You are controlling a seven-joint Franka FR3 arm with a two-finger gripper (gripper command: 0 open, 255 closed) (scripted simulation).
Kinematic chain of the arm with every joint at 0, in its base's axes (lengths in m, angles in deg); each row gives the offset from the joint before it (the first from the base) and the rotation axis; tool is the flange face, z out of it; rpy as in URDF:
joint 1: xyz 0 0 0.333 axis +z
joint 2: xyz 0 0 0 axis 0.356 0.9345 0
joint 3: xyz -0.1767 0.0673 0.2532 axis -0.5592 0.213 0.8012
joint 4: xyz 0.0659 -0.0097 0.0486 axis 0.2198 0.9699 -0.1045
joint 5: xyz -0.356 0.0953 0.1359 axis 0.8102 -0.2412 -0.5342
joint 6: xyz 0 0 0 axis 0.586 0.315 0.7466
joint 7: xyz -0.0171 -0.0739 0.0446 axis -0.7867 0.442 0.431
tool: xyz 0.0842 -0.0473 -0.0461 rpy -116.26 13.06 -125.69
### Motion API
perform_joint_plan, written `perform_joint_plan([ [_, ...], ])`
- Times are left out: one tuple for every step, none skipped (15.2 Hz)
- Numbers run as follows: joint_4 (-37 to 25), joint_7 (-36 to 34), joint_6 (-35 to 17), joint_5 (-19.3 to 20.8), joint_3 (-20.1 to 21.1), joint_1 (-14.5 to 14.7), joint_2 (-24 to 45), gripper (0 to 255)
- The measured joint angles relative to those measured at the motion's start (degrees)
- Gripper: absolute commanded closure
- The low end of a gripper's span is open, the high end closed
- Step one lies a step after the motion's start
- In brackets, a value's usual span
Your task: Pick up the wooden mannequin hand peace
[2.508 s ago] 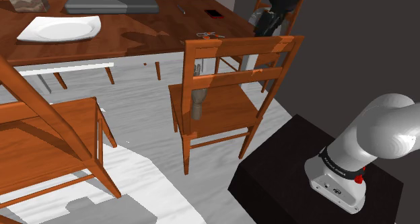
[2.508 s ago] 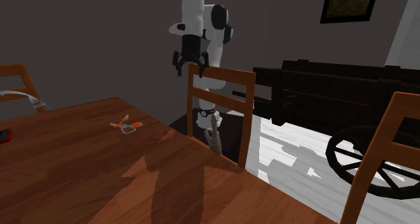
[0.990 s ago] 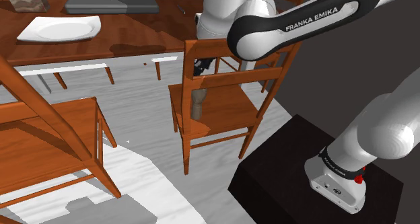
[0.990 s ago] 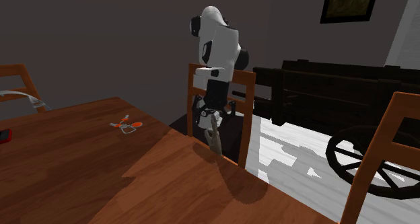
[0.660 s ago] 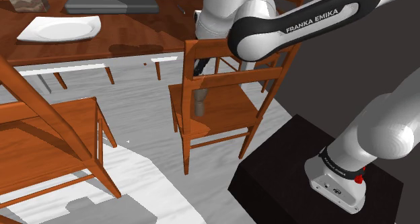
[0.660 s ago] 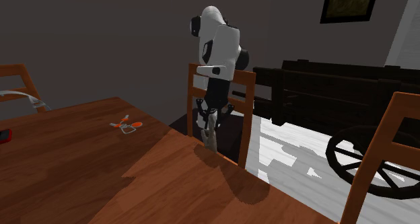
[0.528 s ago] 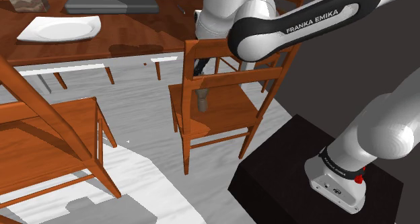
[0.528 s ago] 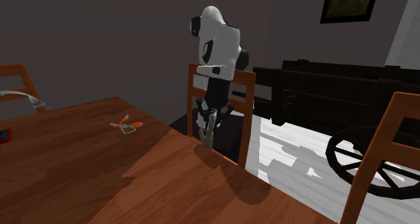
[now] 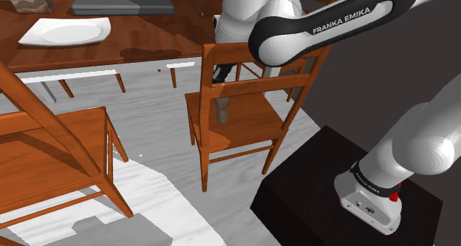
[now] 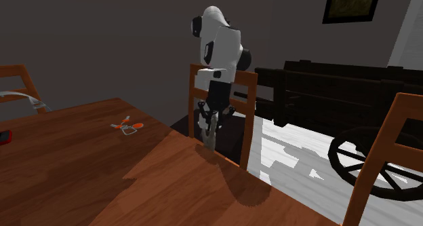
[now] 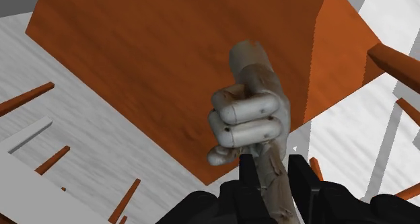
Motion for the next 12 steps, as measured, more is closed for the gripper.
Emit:
perform_joint_plan([
  [0.0,0.0,0.2,-0.3,0.0,0.0,0.0,255],
  [-0.2,0.2,0.6,-0.5,0.0,0.1,0.1,255],
  [-0.1,0.7,1.1,-1.0,-0.1,0.1,-0.1,255],
  [-0.2,1.0,1.9,-1.4,-0.2,0.1,-0.4,255],
  [-0.4,1.3,3.1,-1.7,-0.3,0.1,-0.4,255],
  [-0.7,1.5,4.0,-2.0,-0.3,0.1,-0.5,255],
  [-1.2,1.9,4.9,-2.2,-0.3,0.2,-0.7,255],
  [-1.5,2.0,5.7,-2.4,-0.4,0.2,-0.9,255],
  [-2.1,2.1,6.4,-2.5,-0.3,0.3,-1.0,255],
  [-2.4,2.4,7.1,-2.9,-0.4,0.3,-1.4,255],
  [-3.2,2.8,8.0,-3.1,-0.4,0.4,-1.7,255],
  [-3.9,3.1,8.7,-3.3,-0.4,0.4,-1.9,255],
])
